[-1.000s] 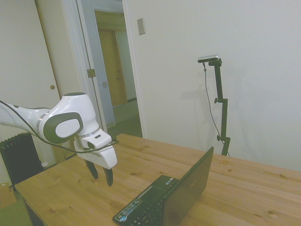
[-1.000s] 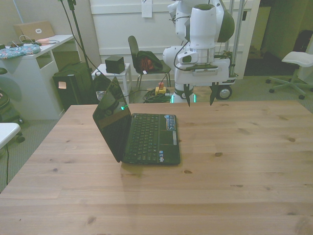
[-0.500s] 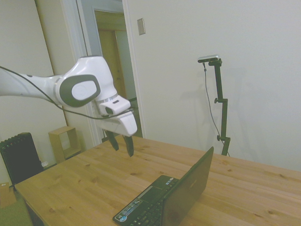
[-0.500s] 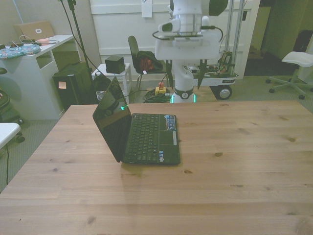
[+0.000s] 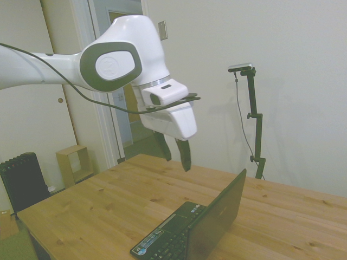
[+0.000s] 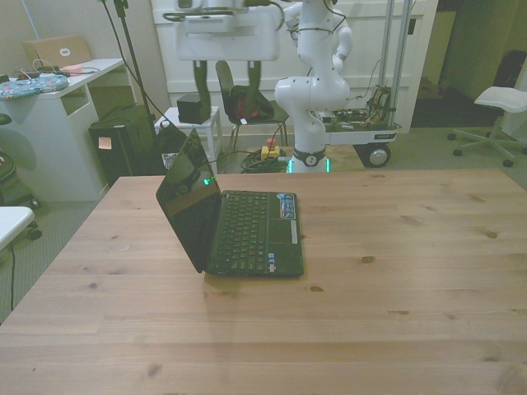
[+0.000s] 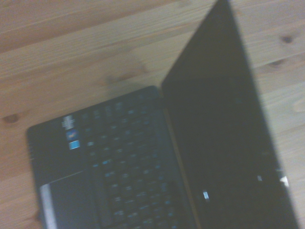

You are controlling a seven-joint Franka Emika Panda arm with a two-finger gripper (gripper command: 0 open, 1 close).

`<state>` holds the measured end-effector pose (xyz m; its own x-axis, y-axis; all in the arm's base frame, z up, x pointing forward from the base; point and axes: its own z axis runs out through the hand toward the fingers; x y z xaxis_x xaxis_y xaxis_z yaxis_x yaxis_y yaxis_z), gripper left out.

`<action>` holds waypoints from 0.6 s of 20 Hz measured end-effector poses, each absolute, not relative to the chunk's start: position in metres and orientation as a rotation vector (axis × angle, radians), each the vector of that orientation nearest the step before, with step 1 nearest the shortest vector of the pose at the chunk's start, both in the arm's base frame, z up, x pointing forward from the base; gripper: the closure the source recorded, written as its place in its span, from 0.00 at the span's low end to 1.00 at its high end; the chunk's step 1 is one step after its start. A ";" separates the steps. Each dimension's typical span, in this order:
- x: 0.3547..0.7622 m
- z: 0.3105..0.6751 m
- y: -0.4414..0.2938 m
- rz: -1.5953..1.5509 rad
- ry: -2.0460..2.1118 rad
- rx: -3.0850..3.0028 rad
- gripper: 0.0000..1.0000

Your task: Close the laptop

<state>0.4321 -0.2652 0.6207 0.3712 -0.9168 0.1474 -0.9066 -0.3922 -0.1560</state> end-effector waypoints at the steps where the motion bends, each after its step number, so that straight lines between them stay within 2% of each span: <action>1: 0.428 0.621 -0.283 -0.326 1.725 -2.552 0.00; 6: 0.408 0.608 -0.365 -0.285 1.808 -2.503 0.00; 12: 0.411 0.563 -0.429 -0.169 1.857 -2.490 0.00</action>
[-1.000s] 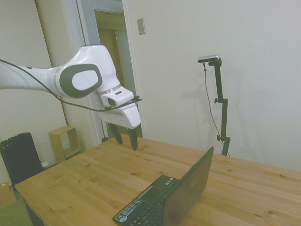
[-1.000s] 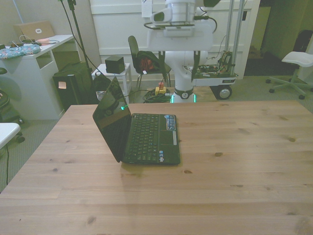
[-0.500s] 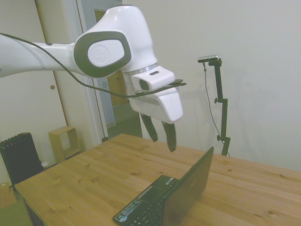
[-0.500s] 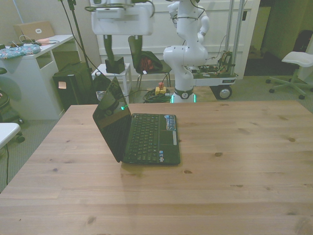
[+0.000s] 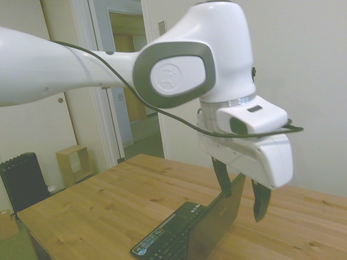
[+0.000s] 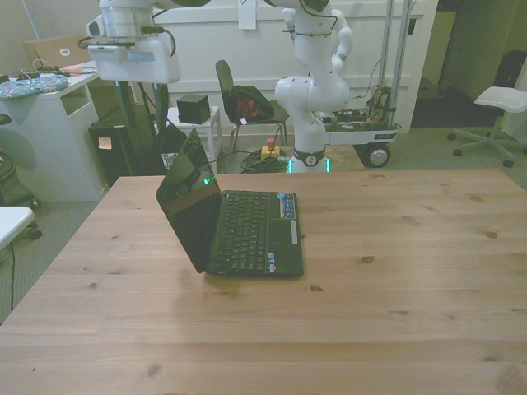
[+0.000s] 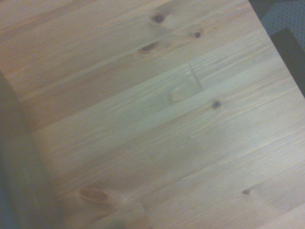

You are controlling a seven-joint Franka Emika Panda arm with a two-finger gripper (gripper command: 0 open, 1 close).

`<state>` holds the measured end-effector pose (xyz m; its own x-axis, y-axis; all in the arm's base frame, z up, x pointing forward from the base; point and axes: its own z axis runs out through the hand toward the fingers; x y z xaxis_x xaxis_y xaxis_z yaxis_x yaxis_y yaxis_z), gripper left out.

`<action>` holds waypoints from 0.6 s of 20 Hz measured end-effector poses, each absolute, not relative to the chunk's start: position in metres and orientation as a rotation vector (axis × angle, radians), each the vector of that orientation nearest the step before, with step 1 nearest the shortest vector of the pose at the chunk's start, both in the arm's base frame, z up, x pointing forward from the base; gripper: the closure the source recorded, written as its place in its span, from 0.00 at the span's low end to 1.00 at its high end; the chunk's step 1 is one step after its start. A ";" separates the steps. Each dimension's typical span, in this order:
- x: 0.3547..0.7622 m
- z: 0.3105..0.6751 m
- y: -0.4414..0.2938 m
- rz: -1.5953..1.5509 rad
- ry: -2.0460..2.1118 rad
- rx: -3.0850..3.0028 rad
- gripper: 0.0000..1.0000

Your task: Close the laptop

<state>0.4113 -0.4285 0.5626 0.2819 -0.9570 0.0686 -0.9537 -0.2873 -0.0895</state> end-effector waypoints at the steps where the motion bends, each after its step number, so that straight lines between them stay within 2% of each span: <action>1: 0.415 0.553 -0.435 -0.148 1.857 -2.495 0.00; 2: 0.419 0.545 -0.439 -0.128 1.856 -2.503 0.00; 3: 0.423 0.536 -0.441 -0.107 1.854 -2.512 1.00; 6: 0.435 0.519 -0.439 -0.064 1.825 -2.542 1.00; 12: 0.448 0.519 -0.427 -0.063 1.779 -2.570 1.00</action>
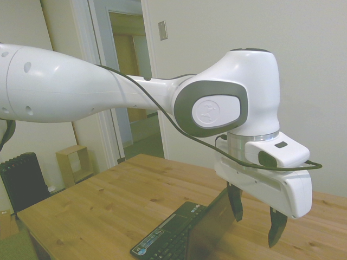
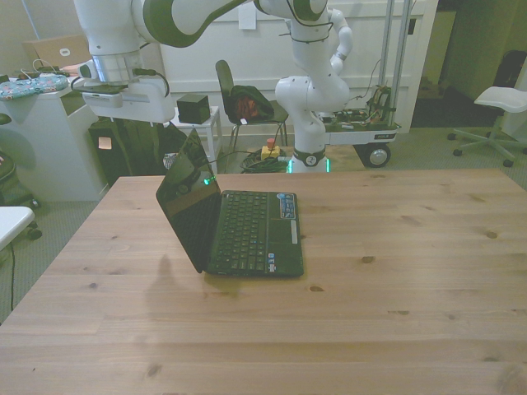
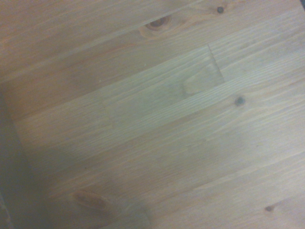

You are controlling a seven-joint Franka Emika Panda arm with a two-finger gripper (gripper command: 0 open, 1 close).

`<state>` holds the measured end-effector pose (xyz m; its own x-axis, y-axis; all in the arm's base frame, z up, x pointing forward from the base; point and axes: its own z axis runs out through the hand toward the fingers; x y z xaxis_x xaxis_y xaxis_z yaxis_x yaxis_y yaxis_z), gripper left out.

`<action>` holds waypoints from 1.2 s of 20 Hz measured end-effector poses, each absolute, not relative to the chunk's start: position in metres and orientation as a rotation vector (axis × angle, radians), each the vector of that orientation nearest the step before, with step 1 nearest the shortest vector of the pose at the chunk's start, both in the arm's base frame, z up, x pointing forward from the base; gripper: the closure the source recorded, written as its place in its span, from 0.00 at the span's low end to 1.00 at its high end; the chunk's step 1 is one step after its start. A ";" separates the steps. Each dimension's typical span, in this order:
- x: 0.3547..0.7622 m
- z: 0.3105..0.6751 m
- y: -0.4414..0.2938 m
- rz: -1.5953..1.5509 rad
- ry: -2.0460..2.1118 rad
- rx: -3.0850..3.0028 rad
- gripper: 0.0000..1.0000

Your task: Close the laptop

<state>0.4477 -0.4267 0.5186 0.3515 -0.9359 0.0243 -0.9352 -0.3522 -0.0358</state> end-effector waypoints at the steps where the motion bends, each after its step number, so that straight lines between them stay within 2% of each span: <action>1: 0.449 0.518 -0.425 -0.062 1.772 -2.574 1.00; 18: 0.472 0.519 -0.383 -0.051 1.663 -2.634 1.00; 24: 0.485 0.518 -0.343 -0.043 1.609 -2.678 1.00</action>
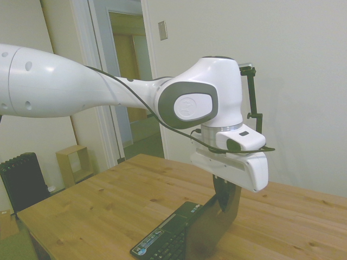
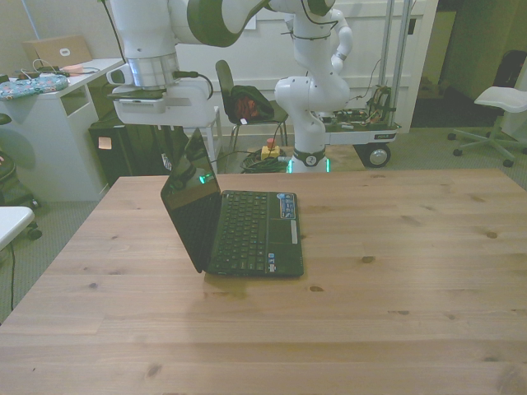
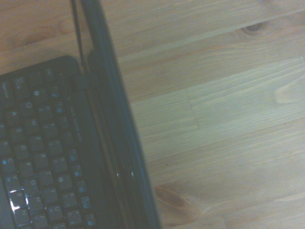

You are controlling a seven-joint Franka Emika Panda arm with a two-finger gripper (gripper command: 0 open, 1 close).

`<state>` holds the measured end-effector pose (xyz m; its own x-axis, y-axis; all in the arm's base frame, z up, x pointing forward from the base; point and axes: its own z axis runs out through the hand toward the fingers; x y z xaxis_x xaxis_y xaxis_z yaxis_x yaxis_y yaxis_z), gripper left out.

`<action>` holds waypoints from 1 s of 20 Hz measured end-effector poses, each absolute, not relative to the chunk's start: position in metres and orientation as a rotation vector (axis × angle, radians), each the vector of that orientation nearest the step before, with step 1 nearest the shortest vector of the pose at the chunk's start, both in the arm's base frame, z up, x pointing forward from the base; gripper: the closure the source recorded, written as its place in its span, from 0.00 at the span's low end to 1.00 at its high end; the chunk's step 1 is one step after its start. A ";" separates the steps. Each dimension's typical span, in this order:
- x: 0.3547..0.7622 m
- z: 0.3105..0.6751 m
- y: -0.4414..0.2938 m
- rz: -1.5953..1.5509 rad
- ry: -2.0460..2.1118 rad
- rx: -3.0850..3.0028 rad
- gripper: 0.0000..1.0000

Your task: Close the laptop

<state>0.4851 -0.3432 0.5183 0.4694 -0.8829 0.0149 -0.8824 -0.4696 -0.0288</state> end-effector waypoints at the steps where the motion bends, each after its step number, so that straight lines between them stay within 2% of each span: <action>1: 0.487 0.520 -0.335 -0.046 1.598 -2.684 1.00; 5: 0.501 0.517 -0.295 -0.032 1.558 -2.706 1.00; 9: 0.516 0.498 -0.248 -0.018 1.517 -2.734 1.00; 14: 0.524 0.455 -0.193 0.021 1.473 -2.758 1.00; 20: 0.512 0.391 -0.159 0.102 1.459 -2.779 1.00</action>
